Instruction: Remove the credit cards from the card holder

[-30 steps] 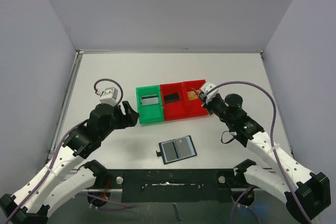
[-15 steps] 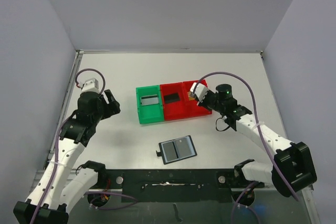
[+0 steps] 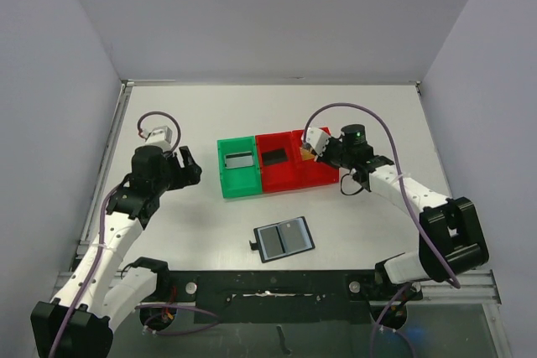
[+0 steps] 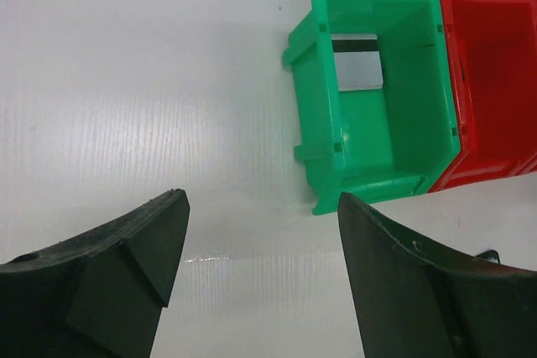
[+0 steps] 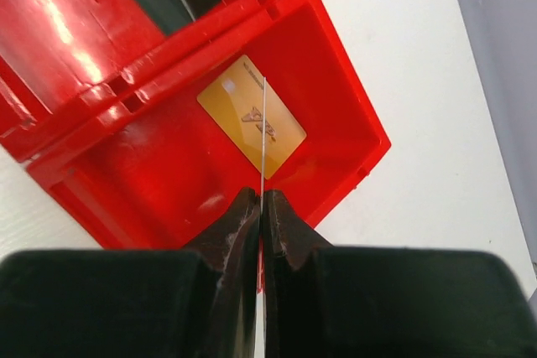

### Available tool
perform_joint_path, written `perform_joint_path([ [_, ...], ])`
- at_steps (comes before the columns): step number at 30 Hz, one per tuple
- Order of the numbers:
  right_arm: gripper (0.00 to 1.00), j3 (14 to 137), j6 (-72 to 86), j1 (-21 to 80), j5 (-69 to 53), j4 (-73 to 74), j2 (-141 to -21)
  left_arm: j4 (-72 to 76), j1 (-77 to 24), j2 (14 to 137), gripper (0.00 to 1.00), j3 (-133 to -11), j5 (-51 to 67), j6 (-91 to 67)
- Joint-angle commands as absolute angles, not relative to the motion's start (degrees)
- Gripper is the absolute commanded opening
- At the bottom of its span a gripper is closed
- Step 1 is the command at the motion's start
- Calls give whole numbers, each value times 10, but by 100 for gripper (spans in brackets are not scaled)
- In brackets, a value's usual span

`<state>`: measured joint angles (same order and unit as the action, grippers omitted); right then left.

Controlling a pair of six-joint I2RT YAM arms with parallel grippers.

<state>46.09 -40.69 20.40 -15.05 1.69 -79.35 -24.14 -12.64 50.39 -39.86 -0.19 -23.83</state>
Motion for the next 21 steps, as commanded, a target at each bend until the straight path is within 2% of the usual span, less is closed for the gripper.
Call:
perform_joint_path([
  [1, 0, 509, -450, 194, -154, 18, -813, -182, -124, 495, 72, -402, -14, -209],
  [11, 0, 538, -483, 194, -162, -3, -873, -192, -122, 477, 73, -401, -79, -200],
  [21, 0, 593, -518, 201, -150, -25, -970, -188, -119, 483, 73, -396, -71, -195],
])
